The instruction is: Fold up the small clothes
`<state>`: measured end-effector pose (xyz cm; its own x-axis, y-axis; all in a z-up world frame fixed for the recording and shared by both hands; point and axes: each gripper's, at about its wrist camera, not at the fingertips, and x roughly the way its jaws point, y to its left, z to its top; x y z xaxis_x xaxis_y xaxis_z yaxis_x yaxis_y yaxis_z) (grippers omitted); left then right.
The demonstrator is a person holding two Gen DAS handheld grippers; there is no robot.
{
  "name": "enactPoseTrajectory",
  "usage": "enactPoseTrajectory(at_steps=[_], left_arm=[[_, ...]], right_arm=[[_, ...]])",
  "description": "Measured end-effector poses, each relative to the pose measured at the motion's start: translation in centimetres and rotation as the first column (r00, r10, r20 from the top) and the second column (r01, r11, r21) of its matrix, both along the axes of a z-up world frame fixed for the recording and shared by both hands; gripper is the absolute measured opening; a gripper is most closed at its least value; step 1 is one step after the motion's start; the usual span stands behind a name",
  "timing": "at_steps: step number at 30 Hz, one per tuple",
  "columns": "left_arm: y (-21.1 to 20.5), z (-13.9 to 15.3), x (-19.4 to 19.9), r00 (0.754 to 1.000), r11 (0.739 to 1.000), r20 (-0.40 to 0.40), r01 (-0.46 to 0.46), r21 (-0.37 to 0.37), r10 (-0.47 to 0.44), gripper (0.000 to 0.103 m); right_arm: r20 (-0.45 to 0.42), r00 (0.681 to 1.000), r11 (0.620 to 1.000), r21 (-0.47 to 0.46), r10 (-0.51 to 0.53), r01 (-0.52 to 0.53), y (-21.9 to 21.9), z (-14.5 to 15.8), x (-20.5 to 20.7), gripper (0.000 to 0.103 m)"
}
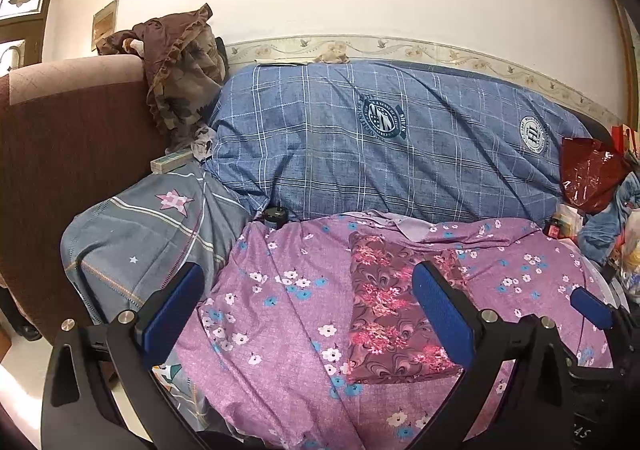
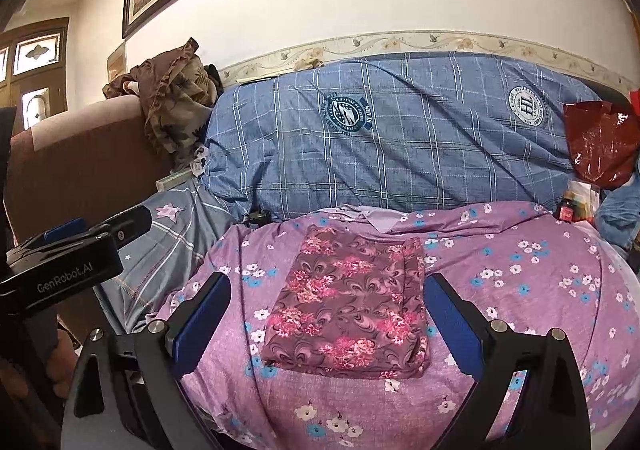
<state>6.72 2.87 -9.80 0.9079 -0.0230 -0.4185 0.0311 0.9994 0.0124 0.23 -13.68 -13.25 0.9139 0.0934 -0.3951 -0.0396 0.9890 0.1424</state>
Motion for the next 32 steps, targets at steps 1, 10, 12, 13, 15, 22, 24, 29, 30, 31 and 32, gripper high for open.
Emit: enactPoseTrajectory(at_steps=[1, 10, 12, 13, 15, 22, 24, 29, 30, 31, 32], left_arm=[[0.0, -0.1, 0.0, 1.0, 1.0, 0.0, 0.003, -0.002, -0.003, 0.103], [-0.1, -0.3, 0.2, 1.0, 1.0, 0.003, 0.022, -0.009, -0.022, 0.103], [-0.1, -0.4, 0.3, 1.0, 1.0, -0.001, 0.023, -0.008, -0.023, 0.103], [-0.1, -0.5, 0.4, 1.0, 1.0, -0.002, 0.022, -0.008, -0.022, 0.103], [-0.1, -0.6, 0.6, 1.0, 1.0, -0.007, 0.025, -0.012, -0.025, 0.103], [0.0, -1.1, 1.1, 0.999, 0.999, -0.025, 0.028, -0.018, -0.029, 0.103], [0.0, -1.2, 1.1, 0.999, 1.0, -0.026, 0.026, -0.016, -0.026, 0.103], [0.2, -1.3, 1.3, 0.999, 0.998, -0.023, 0.041, -0.038, -0.042, 0.103], [0.1, -1.3, 1.4, 0.999, 0.998, -0.021, 0.046, -0.039, -0.047, 0.103], [0.2, -1.4, 1.4, 0.999, 0.998, -0.018, 0.048, -0.036, -0.049, 0.103], [0.1, -1.5, 1.6, 0.999, 0.999, -0.016, 0.044, -0.029, -0.044, 0.103]], right_arm=[[-0.002, 1.0, 1.0, 0.001, 0.001, -0.001, 0.0, -0.1, 0.1, 0.098], [-0.01, 1.0, 1.0, -0.004, 0.013, -0.013, 0.4, -0.6, 0.6, 0.098], [-0.009, 1.0, 1.0, -0.003, 0.014, -0.014, 0.4, -0.7, 0.7, 0.098], [-0.009, 1.0, 1.0, -0.002, 0.014, -0.014, 0.4, -0.7, 0.7, 0.098], [-0.008, 1.0, 1.0, 0.0, 0.014, -0.014, 0.4, -0.7, 0.7, 0.098], [-0.008, 1.0, 1.0, 0.001, 0.0, 0.0, 0.3, -0.9, 1.0, 0.098], [-0.008, 1.0, 1.0, 0.005, -0.005, 0.005, 0.2, -0.9, 1.1, 0.098], [-0.023, 1.0, 1.0, 0.006, -0.005, 0.005, 0.2, -1.4, 1.5, 0.098], [-0.026, 1.0, 1.0, 0.005, -0.004, 0.004, 0.2, -1.5, 1.7, 0.098], [-0.03, 1.0, 1.0, 0.004, -0.004, 0.004, 0.2, -1.6, 1.8, 0.098], [-0.034, 0.999, 1.0, 0.003, -0.005, 0.005, 0.1, -1.8, 2.0, 0.098]])
